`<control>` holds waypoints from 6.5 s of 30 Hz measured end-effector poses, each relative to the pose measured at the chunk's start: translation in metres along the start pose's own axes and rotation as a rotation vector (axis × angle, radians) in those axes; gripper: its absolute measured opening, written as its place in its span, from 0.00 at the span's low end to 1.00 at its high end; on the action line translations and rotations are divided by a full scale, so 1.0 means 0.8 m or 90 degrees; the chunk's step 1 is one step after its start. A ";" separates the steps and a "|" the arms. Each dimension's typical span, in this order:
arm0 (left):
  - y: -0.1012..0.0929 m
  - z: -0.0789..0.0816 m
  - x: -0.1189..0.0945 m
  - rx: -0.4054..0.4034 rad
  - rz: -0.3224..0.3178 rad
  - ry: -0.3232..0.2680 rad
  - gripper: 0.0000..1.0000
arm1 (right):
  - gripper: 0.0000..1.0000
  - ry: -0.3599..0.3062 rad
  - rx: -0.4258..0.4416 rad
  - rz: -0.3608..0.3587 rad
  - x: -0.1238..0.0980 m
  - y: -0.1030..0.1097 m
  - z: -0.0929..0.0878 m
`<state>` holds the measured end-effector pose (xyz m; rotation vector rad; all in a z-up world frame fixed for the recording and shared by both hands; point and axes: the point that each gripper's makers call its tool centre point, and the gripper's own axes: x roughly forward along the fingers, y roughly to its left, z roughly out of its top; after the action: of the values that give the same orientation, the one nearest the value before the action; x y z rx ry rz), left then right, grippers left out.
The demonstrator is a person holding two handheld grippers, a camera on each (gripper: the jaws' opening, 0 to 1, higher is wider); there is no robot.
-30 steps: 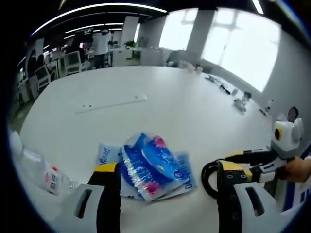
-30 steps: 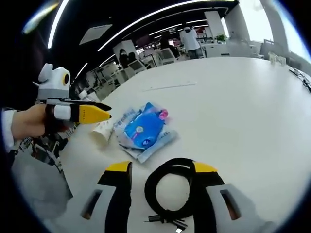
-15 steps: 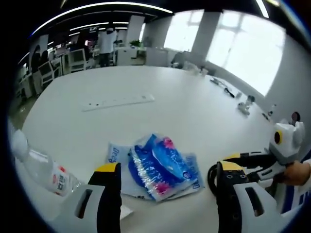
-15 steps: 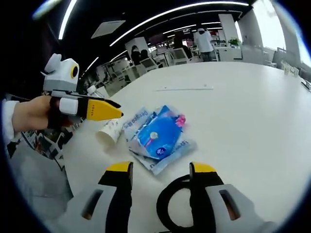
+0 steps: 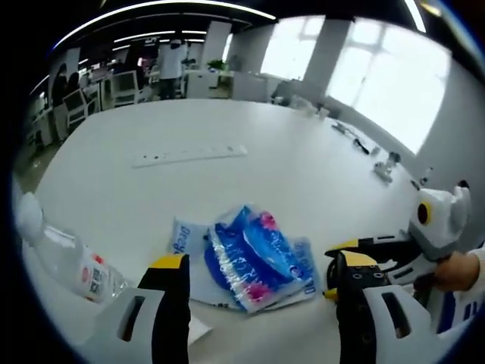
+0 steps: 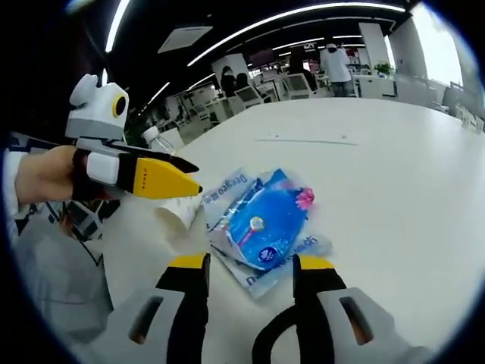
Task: Arrange the tabletop items into an orderly group along one side of the table until the central work area is clear of visible clutter.
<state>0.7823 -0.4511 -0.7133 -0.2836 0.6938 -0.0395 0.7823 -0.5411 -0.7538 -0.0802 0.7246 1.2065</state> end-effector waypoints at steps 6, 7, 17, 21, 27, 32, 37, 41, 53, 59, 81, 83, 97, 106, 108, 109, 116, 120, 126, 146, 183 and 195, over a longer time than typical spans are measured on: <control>-0.002 -0.001 -0.001 -0.005 -0.001 0.001 0.75 | 0.40 0.000 -0.008 0.013 0.017 0.004 0.010; -0.001 -0.002 -0.001 -0.007 -0.001 0.002 0.75 | 0.40 0.003 -0.010 0.014 0.019 0.004 0.009; 0.007 0.004 0.001 -0.017 0.002 -0.005 0.74 | 0.40 0.016 -0.030 0.033 0.030 0.007 0.008; 0.009 0.000 0.002 -0.013 0.003 0.002 0.75 | 0.40 0.011 -0.007 0.035 0.029 0.009 0.005; 0.006 -0.008 0.004 -0.025 0.004 0.007 0.75 | 0.40 0.026 -0.021 0.040 0.029 0.011 0.000; -0.001 -0.006 0.009 -0.043 -0.007 0.002 0.74 | 0.40 0.037 -0.018 0.027 0.022 0.006 -0.006; -0.014 -0.008 0.014 -0.042 -0.019 0.007 0.75 | 0.40 0.026 0.011 -0.003 0.011 -0.009 -0.005; -0.012 -0.004 0.015 -0.032 -0.020 0.004 0.75 | 0.40 0.028 0.028 -0.022 0.006 -0.022 -0.005; 0.001 0.002 0.010 -0.039 -0.022 0.000 0.76 | 0.39 0.022 0.047 -0.008 0.003 -0.003 -0.007; 0.004 0.000 0.013 -0.037 -0.026 0.003 0.76 | 0.38 0.031 0.030 -0.005 0.002 -0.005 -0.008; 0.016 0.001 0.021 -0.018 -0.038 0.020 0.74 | 0.38 0.004 0.061 0.004 -0.001 -0.006 -0.003; 0.020 0.003 0.024 -0.011 -0.041 0.025 0.74 | 0.38 0.005 0.062 0.010 0.000 -0.002 -0.002; 0.032 0.024 0.027 0.022 -0.057 0.035 0.71 | 0.38 -0.010 0.017 0.033 0.015 0.004 0.006; 0.017 0.036 0.043 0.065 -0.077 0.053 0.71 | 0.37 -0.019 -0.040 0.059 0.027 0.014 0.013; 0.016 0.036 0.046 0.080 -0.081 0.059 0.70 | 0.36 -0.018 -0.049 0.061 0.027 0.014 0.013; 0.016 0.036 0.047 0.086 -0.081 0.061 0.70 | 0.35 -0.013 -0.064 0.061 0.028 0.014 0.012; 0.021 0.035 0.055 0.089 -0.083 0.071 0.69 | 0.28 -0.011 -0.071 0.066 0.026 0.017 0.008; 0.021 0.036 0.058 0.105 -0.084 0.077 0.69 | 0.25 -0.009 -0.090 0.077 0.026 0.027 0.009; 0.023 0.035 0.064 0.124 -0.083 0.083 0.68 | 0.21 0.005 -0.109 0.083 0.031 0.032 0.005; 0.029 0.025 0.073 0.178 -0.084 0.103 0.66 | 0.00 0.002 -0.143 0.129 0.028 0.029 0.003; -0.002 0.023 0.046 0.264 -0.229 0.102 0.46 | 0.00 -0.063 -0.338 0.324 -0.065 0.067 0.027; -0.013 0.005 0.037 0.244 -0.273 0.146 0.00 | 0.00 -0.053 -0.342 0.322 -0.068 0.066 0.021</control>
<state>0.8084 -0.4640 -0.7257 -0.0548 0.8257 -0.6156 0.7354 -0.5582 -0.6947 -0.3035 0.3342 1.8589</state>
